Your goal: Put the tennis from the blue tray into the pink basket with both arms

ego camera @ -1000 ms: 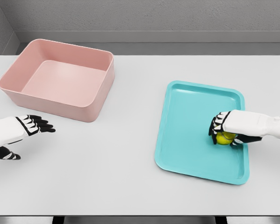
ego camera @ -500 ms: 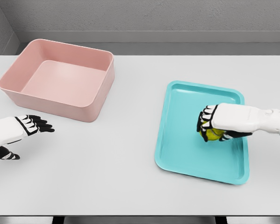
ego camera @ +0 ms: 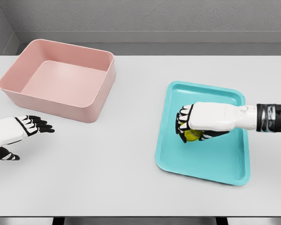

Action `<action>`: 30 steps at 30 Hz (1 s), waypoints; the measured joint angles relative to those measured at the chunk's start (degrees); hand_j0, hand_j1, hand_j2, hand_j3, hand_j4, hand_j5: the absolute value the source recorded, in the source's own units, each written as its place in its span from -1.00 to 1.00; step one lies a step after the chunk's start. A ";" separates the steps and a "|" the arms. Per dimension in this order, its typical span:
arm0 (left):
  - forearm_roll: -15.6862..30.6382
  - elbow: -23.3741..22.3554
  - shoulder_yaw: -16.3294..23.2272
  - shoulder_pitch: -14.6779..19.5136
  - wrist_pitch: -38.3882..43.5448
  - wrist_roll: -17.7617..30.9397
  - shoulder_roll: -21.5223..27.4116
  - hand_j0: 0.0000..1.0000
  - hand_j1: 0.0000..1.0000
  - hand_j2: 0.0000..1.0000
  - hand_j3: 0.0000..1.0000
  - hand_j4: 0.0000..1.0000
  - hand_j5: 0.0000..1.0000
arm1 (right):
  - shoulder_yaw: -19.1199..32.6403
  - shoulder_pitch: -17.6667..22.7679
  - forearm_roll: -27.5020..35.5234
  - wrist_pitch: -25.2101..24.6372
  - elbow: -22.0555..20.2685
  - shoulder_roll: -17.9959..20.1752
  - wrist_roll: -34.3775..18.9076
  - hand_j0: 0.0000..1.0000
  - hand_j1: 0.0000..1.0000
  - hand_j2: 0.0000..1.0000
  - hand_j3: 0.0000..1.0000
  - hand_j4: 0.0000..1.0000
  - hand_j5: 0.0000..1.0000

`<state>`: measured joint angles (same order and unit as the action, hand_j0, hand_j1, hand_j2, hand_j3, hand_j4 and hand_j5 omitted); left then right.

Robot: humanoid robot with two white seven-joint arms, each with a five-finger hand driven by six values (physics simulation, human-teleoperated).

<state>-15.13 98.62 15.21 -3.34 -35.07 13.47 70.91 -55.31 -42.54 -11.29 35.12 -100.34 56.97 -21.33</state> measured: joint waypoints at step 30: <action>0.00 -0.65 -0.01 0.00 0.00 0.00 0.02 1.00 1.00 1.00 1.00 1.00 1.00 | -0.67 -4.40 -10.58 0.06 2.54 -24.19 -6.69 -0.29 -0.29 -0.29 -0.29 -0.29 -0.29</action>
<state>-15.12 97.96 15.20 -3.34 -35.06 13.47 70.93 -55.98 -46.93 -21.88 35.18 -97.80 32.78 -28.02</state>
